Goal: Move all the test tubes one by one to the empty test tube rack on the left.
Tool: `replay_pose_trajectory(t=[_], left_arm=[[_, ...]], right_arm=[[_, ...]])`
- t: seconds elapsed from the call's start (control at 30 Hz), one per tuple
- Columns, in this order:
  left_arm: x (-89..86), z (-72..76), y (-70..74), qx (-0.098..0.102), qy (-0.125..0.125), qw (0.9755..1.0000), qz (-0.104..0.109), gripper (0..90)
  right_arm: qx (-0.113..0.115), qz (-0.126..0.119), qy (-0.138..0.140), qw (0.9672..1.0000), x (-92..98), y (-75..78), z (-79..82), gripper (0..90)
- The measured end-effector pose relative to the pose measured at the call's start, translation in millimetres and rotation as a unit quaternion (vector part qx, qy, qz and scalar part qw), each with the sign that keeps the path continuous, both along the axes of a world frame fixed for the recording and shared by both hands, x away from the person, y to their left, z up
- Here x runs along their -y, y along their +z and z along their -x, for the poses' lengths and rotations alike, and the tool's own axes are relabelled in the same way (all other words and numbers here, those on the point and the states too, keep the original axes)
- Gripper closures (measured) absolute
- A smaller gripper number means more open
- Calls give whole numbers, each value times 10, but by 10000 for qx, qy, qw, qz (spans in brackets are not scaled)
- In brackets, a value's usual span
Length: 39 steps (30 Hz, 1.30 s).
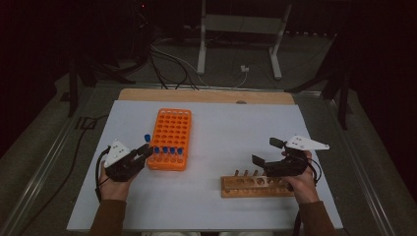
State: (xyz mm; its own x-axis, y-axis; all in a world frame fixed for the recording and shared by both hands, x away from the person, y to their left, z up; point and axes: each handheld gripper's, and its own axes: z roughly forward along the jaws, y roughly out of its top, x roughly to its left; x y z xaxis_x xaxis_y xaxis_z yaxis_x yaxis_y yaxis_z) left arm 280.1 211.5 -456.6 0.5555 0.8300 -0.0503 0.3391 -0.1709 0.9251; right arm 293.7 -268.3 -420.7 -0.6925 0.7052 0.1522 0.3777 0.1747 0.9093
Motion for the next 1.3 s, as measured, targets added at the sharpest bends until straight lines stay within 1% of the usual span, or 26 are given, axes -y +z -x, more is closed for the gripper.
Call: replay_pose_trajectory(t=[0.43,1.13,1.3], left_arm=[[32,-43,-74,-34,93,9999,-131,776],[34,-98,-145,-112,119,9996,-227,776],[16,-103,-187,-187,144,9994,-251,776]], right_arm=[[-31,-22,-24,10000,27,-36,17,11],[-46,-48,-4,10000,33,-44,14,12],[-49,-51,-2,10000,34,-46,16,12]])
